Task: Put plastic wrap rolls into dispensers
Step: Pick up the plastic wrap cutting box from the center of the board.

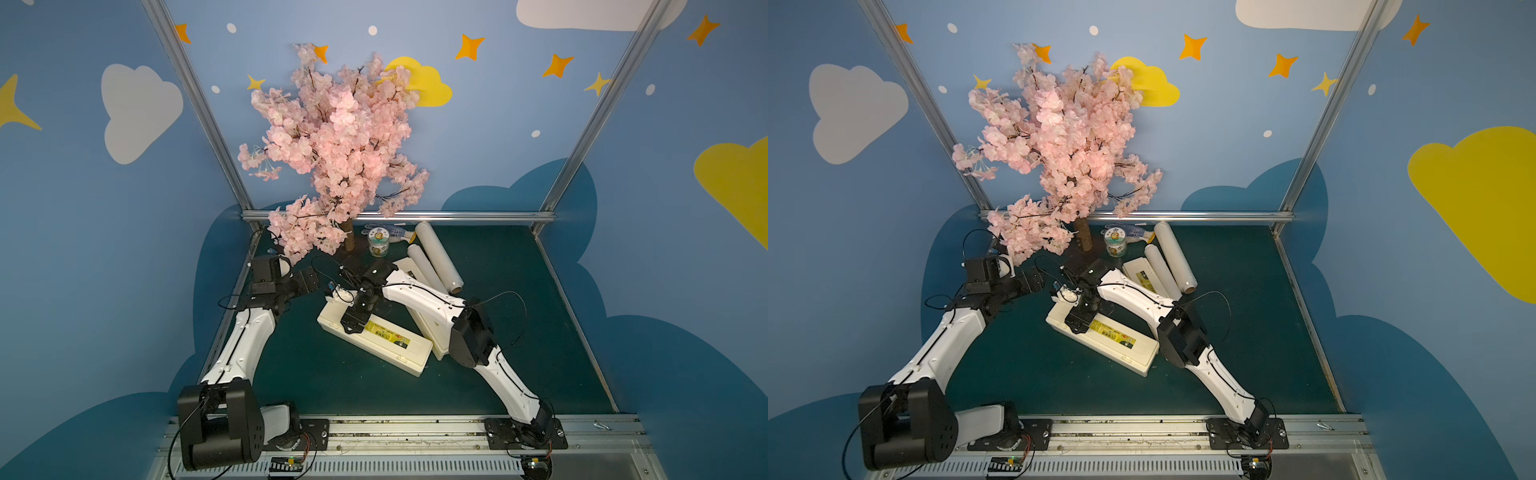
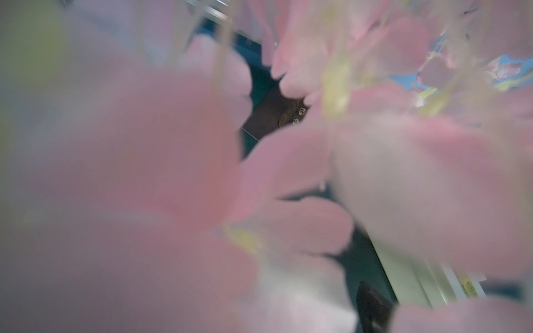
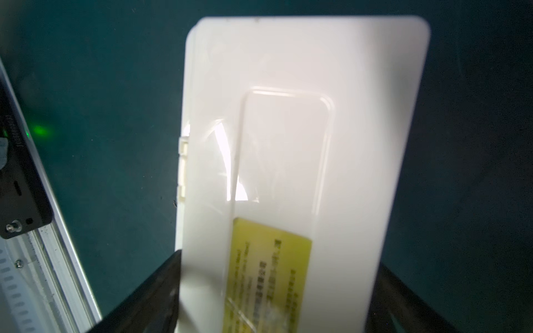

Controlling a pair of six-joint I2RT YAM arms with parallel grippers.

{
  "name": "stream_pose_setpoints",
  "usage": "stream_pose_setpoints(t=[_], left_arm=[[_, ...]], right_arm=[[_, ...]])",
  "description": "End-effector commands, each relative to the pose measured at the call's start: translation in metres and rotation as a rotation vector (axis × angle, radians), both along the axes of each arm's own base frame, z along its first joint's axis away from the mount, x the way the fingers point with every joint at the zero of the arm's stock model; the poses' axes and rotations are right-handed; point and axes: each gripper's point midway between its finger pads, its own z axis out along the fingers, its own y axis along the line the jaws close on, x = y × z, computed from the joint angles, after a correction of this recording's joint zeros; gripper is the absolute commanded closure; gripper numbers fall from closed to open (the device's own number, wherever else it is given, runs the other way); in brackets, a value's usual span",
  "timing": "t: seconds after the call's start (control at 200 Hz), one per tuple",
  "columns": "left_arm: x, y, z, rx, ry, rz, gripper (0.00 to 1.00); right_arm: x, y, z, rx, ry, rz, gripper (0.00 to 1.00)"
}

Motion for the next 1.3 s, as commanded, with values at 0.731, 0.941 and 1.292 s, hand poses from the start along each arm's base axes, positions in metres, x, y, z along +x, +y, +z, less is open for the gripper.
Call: stream_pose_setpoints(t=[0.731,0.941,1.292], left_arm=[[0.003,0.016,0.023,0.286,-0.096,-0.128,0.00],[-0.001,0.007,0.056,0.267,-0.223,-0.200,0.00],[-0.005,-0.012,0.082,0.289,-0.298,-0.328,0.00]], right_arm=[[-0.001,0.007,0.041,0.237,0.160,0.071,0.44],[-0.003,0.006,0.072,0.310,0.182,0.077,0.48],[0.007,-0.002,0.117,0.410,0.193,0.033,0.52]])
